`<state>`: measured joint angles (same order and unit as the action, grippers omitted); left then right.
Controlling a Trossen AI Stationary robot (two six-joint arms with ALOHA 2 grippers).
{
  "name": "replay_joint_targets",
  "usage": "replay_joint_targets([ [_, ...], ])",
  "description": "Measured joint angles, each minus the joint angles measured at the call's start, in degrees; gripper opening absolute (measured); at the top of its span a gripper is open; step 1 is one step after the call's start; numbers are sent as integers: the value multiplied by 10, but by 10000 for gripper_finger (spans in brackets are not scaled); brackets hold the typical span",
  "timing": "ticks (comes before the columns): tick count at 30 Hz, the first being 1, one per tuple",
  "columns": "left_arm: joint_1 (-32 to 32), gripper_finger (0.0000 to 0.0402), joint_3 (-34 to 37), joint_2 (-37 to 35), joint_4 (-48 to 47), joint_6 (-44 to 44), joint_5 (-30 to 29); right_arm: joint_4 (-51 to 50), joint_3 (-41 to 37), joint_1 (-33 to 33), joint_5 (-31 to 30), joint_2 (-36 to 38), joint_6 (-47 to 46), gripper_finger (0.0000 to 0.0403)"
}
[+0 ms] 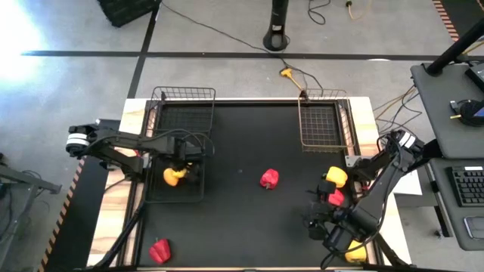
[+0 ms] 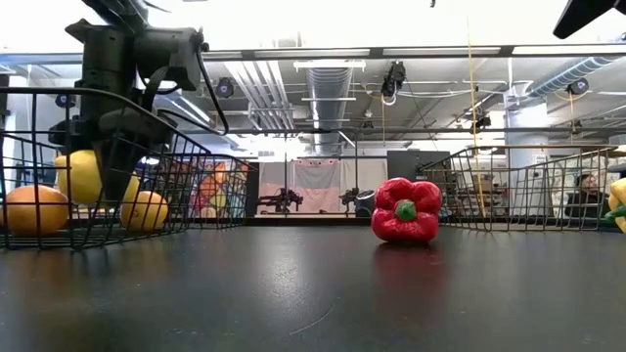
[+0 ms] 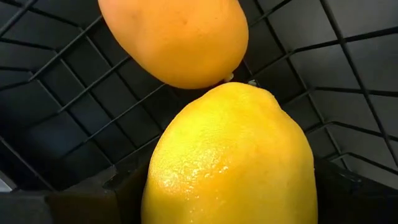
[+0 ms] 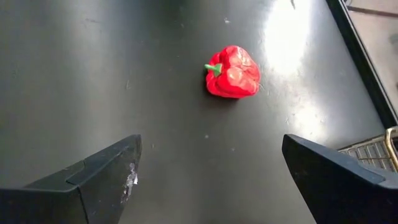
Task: Sort produce into baskets
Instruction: Put the lemon into the bottom black wire basket, then put the top right red bell pepper into the gold wire basket
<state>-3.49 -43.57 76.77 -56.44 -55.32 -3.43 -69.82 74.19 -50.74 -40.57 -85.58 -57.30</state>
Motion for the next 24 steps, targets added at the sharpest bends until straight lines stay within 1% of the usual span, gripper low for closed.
replay_joint_targets([
  [5, 0, 288, -3, 0, 1, -9, 0, 3, -4, 0, -2, 0, 25, 382],
  [10, 0, 306, -7, 0, -2, -37, -1, 2, -14, 2, -14, 0, 53, 382],
  [14, 0, 315, -23, 0, -25, -61, -1, 2, -21, 12, -23, 1, 120, 382],
  [19, 0, 326, -66, 0, -73, -92, -7, 1, -29, 31, -51, 11, 218, 382],
  [24, 1, 336, -74, 0, -76, -131, 31, -2, -50, 34, -85, 42, 304, 382],
])
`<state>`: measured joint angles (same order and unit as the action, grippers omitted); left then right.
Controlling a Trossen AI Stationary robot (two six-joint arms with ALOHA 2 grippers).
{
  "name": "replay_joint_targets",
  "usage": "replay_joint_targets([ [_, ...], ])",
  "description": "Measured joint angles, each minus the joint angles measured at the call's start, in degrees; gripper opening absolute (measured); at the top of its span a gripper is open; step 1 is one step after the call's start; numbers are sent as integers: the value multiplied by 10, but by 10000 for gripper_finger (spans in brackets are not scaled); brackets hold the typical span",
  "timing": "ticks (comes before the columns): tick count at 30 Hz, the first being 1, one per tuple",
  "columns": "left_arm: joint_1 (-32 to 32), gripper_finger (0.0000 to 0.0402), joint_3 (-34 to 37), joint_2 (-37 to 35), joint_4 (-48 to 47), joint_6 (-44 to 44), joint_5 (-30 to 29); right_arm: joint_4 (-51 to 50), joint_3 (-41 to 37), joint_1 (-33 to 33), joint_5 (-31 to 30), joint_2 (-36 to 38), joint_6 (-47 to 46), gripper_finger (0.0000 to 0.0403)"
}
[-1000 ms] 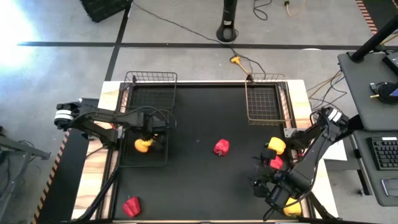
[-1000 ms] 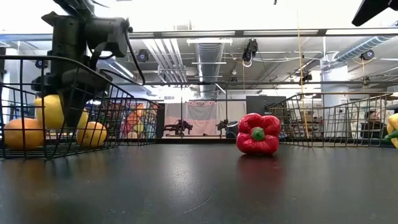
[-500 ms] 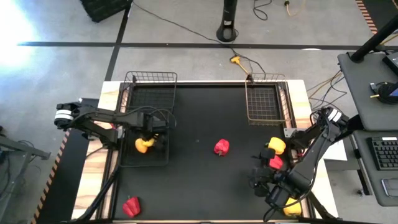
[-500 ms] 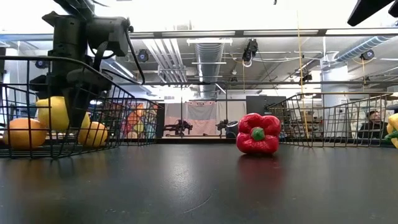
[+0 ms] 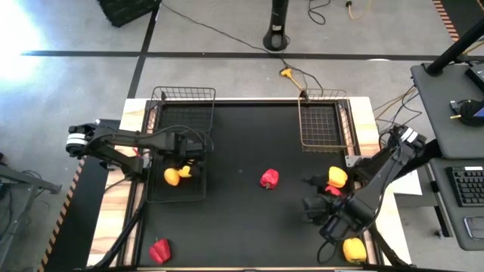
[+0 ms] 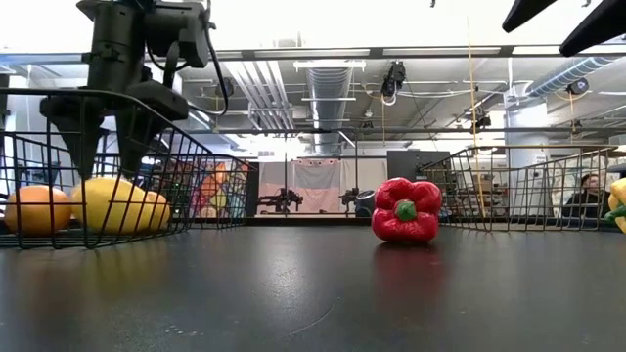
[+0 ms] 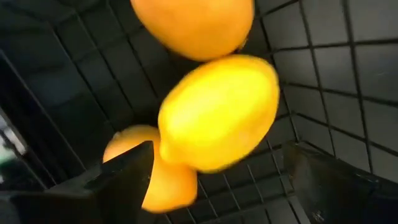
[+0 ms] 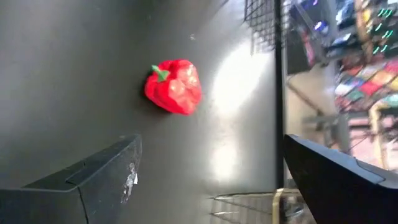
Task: Sort produce into baskets
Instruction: Put the top right red bell pepper into the gold wire basket
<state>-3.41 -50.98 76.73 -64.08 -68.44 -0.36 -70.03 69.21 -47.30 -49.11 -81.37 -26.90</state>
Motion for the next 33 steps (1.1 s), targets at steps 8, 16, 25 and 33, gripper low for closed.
replay_joint_targets([
  [8, 1, 339, 0, -16, -9, -45, 7, 3, -71, 0, -5, 101, 5, 382],
  [16, 1, 339, -9, -70, -24, -33, 15, 23, -138, 0, 1, 212, -18, 382],
  [25, 1, 339, -118, -119, -25, -8, -47, 33, -164, 0, 1, 286, -4, 382],
  [33, 3, 339, -267, -74, -19, 64, -171, 34, -168, -1, 0, 314, 39, 382],
])
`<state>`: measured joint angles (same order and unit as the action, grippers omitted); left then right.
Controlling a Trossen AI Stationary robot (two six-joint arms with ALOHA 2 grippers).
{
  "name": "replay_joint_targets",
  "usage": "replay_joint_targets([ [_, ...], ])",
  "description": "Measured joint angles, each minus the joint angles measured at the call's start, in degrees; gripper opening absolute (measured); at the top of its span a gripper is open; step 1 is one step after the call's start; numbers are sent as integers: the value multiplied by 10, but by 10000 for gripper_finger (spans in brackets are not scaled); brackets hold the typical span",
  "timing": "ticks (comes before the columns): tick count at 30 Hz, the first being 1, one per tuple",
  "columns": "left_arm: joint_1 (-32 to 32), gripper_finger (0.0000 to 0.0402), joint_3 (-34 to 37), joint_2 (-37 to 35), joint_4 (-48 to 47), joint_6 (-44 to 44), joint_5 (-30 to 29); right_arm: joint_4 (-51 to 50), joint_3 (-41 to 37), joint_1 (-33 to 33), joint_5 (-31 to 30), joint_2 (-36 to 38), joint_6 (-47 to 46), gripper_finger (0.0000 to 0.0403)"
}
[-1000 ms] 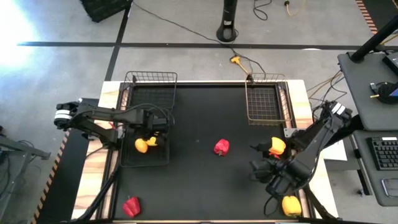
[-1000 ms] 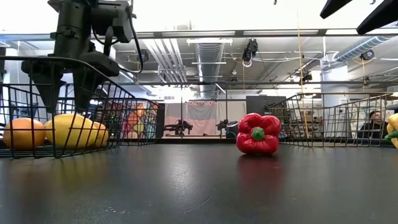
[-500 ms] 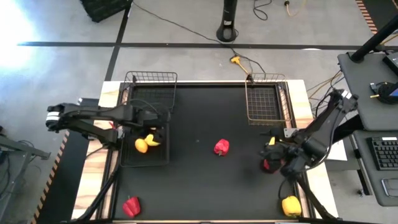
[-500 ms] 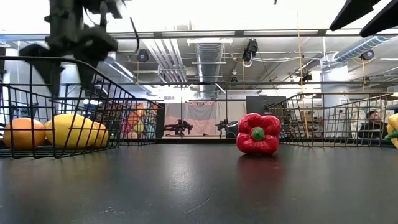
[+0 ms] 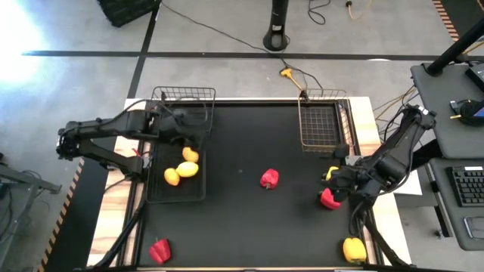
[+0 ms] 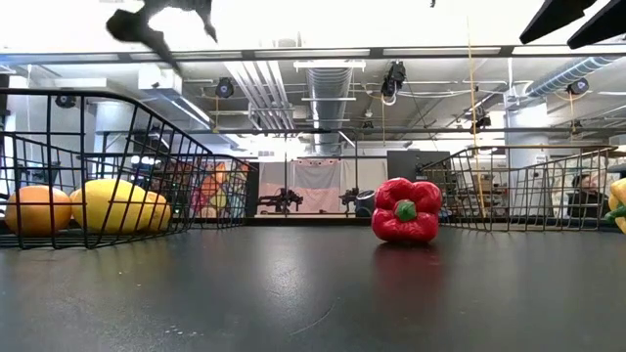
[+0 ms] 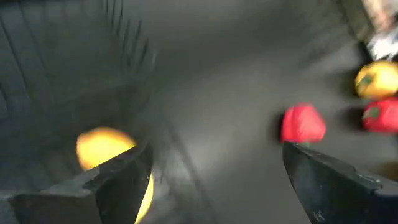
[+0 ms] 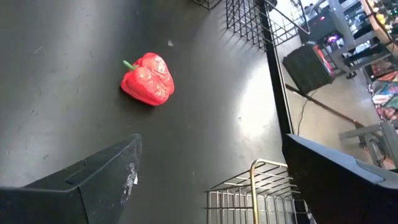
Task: Sort produce into baskets
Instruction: Put the top right red bell pepper into the gold wire basket
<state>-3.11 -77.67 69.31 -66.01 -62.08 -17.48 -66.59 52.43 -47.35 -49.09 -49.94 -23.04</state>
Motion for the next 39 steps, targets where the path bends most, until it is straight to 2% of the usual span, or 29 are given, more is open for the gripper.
replay_joint_targets([
  [5, 6, 339, -88, 52, 37, 74, -60, 0, -15, 0, 0, 17, 5, 382],
  [12, 16, 339, -168, 137, 93, 165, -70, 0, -57, 0, 11, 53, 1, 382],
  [27, 33, 339, -277, 289, 107, 173, -70, 9, -66, 0, 46, 96, 5, 381],
  [33, 51, 339, -356, 357, 109, 190, -75, 7, -66, 0, 48, 118, 5, 381],
  [39, 63, 339, -450, 429, 107, 215, -76, -6, -69, 0, 78, 162, 1, 381],
])
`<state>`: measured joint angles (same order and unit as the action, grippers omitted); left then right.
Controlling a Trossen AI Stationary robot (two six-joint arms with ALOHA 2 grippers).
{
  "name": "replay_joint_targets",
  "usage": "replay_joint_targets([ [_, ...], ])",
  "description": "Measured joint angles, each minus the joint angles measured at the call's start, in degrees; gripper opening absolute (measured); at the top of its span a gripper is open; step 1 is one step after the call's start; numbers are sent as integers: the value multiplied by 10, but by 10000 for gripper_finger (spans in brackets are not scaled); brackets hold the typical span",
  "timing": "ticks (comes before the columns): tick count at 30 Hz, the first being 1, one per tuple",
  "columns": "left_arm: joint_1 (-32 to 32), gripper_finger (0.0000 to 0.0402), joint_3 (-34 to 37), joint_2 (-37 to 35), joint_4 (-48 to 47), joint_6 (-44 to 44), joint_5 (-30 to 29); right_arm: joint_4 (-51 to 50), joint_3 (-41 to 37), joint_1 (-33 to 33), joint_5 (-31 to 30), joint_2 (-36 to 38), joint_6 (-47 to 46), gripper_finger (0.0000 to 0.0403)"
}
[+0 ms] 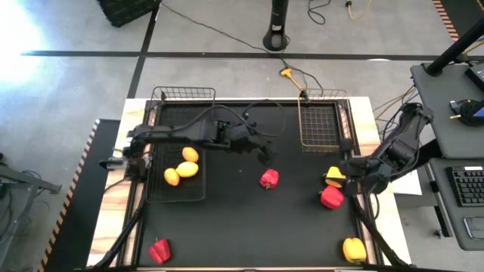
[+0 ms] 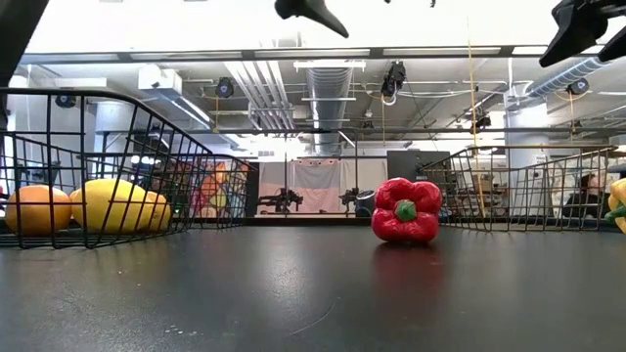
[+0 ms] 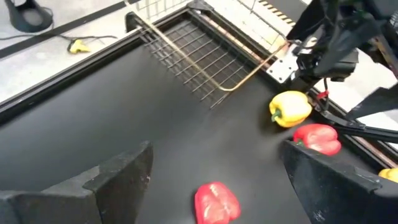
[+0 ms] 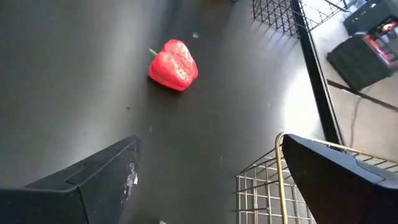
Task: Sort produce into baskets
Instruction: Put the top right red bell pepper into the gold wire basket
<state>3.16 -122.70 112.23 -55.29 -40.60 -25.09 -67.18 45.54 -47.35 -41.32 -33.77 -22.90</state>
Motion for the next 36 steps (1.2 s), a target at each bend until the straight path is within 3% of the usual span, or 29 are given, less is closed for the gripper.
replay_joint_targets([
  [9, 12, 339, -122, 101, -52, -5, 1, 1, -1, 0, 14, 76, 3, 382],
  [36, 28, 339, -103, 115, -37, -64, -5, 4, -3, 0, 28, 317, 6, 382],
])
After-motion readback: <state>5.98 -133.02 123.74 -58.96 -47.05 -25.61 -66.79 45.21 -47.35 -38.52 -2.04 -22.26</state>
